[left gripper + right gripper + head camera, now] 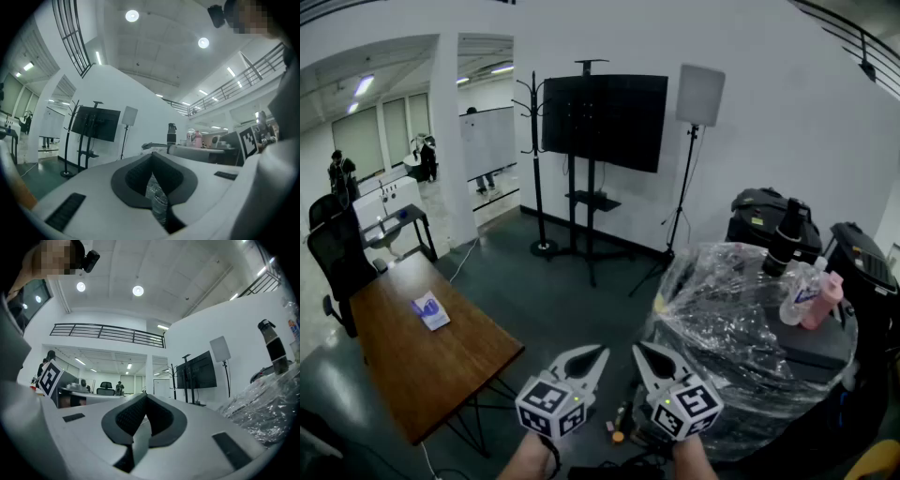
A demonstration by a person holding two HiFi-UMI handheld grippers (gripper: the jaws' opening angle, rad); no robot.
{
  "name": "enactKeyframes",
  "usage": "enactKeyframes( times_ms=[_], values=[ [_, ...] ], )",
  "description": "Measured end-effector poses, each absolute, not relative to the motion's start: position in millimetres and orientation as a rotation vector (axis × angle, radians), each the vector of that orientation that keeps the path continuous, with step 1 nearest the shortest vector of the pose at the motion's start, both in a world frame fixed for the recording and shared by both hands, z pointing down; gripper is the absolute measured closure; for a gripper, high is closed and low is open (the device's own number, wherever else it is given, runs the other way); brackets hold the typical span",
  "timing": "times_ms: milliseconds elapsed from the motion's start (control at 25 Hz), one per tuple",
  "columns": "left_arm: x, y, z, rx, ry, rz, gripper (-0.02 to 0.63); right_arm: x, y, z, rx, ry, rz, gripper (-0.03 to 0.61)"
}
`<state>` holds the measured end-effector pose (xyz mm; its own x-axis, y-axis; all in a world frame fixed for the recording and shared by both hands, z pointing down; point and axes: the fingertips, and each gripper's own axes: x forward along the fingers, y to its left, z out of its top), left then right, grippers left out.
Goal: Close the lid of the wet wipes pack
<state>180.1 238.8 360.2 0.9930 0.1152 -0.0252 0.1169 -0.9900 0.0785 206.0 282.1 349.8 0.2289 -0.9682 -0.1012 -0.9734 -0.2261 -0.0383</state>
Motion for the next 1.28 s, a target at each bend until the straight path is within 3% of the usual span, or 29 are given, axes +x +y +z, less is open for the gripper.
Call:
enactKeyframes(
  times_ms=[720,1280],
  values=[
    [198,213,369,3.062,0.072,0.002,0.607,226,252,352,-2.311,2.008,0.09,0.568],
    [147,116,379,3.037,-0.531,0.017,0.607,205,165,370,-1.963,2.379,0.04,0.568]
  ],
)
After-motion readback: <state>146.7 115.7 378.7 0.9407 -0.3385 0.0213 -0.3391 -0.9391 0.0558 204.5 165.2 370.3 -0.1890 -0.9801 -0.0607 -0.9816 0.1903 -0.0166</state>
